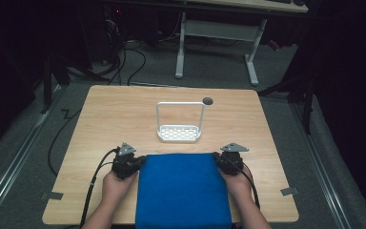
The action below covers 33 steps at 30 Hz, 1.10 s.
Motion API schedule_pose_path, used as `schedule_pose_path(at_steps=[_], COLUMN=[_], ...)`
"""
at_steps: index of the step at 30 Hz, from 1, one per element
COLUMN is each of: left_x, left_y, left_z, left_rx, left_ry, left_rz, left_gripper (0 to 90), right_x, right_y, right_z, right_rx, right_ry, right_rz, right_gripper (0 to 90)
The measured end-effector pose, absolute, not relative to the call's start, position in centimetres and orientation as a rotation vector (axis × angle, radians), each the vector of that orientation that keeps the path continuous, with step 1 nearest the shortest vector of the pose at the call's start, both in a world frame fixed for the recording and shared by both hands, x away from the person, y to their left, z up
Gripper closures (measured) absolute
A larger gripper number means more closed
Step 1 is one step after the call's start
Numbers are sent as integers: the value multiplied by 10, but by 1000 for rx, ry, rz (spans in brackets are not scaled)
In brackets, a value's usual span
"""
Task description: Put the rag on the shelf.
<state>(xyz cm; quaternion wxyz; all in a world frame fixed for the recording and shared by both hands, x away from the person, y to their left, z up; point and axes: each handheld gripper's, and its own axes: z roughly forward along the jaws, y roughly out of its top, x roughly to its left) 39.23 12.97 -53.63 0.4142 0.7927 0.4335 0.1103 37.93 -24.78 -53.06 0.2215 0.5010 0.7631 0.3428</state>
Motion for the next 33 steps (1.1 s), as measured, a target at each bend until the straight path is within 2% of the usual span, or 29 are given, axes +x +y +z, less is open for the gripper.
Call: schedule_pose_path(at_steps=[5, 13, 24, 33], left_x=[388, 369, 333, 323], left_y=[134, 138, 150, 151], left_z=[-535, -519, -486, -461], left_rx=[1929, 1810, 1695, 1598], left_ry=[1088, 988, 883, 830], left_rz=[297, 357, 452, 522], left_gripper=[882, 883, 884, 885], right_x=[371, 343, 313, 300], right_y=[-250, -249, -250, -248], right_z=[-526, -517, -482, -451], right_rx=[1349, 1265, 1172, 1068], right_ry=[2085, 2000, 1854, 1727], right_rz=[993, 1053, 1196, 1282], right_gripper=[886, 886, 886, 886])
